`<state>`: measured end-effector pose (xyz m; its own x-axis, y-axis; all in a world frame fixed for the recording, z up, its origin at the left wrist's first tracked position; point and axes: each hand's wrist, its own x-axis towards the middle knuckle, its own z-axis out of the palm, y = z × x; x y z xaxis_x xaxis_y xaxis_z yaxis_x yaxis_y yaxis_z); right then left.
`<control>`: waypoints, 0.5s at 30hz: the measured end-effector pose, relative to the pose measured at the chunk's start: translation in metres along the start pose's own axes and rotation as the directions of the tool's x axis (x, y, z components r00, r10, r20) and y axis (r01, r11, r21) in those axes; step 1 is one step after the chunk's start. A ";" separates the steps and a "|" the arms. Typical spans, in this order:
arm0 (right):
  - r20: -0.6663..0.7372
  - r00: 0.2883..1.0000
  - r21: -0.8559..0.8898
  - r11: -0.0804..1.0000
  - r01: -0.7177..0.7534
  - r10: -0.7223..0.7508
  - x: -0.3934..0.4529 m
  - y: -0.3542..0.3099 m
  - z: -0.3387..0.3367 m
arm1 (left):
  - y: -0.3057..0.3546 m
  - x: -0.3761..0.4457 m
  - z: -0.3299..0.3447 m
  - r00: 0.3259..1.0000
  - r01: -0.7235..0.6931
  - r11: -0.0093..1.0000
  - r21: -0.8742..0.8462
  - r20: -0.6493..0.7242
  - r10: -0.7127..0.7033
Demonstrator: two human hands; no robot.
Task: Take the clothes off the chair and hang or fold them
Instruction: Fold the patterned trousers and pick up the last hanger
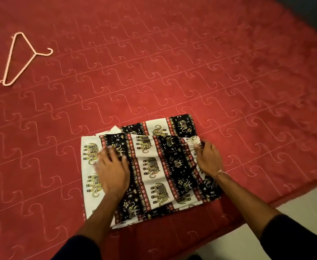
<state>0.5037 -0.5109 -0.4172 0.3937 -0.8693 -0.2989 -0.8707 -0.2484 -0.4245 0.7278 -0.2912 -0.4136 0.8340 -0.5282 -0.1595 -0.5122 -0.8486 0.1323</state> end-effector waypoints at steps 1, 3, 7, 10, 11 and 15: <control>0.036 0.999 0.039 0.998 -0.039 0.037 0.004 -0.002 -0.001 | -0.006 0.003 -0.005 0.988 0.153 0.988 -0.020 -0.027 -0.153; 0.136 0.984 0.162 0.977 -0.137 0.115 0.013 -0.006 -0.007 | -0.016 0.006 -0.017 0.903 0.425 0.900 -0.101 -0.018 -0.428; 0.189 0.977 0.222 0.965 -0.137 0.096 0.022 -0.005 -0.009 | -0.040 0.006 -0.021 0.796 0.604 0.783 -0.148 0.072 -0.601; 0.131 0.991 0.111 0.993 -0.032 0.018 0.017 -0.005 -0.007 | -0.062 0.011 -0.012 0.769 0.636 0.740 -0.219 0.105 -0.630; 0.128 0.991 0.129 0.992 0.009 -0.025 0.014 -0.008 -0.008 | -0.071 0.012 -0.010 0.790 0.609 0.756 -0.239 0.102 -0.605; 0.089 0.993 0.191 0.980 0.061 -0.079 0.006 -0.020 -0.010 | -0.092 0.011 -0.010 0.894 0.427 0.832 -0.355 0.025 -0.448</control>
<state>0.5211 -0.5157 -0.4020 0.4857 -0.8057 -0.3390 -0.7727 -0.2144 -0.5975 0.7863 -0.2182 -0.4176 0.9697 -0.0929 -0.2261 0.0025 -0.9212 0.3890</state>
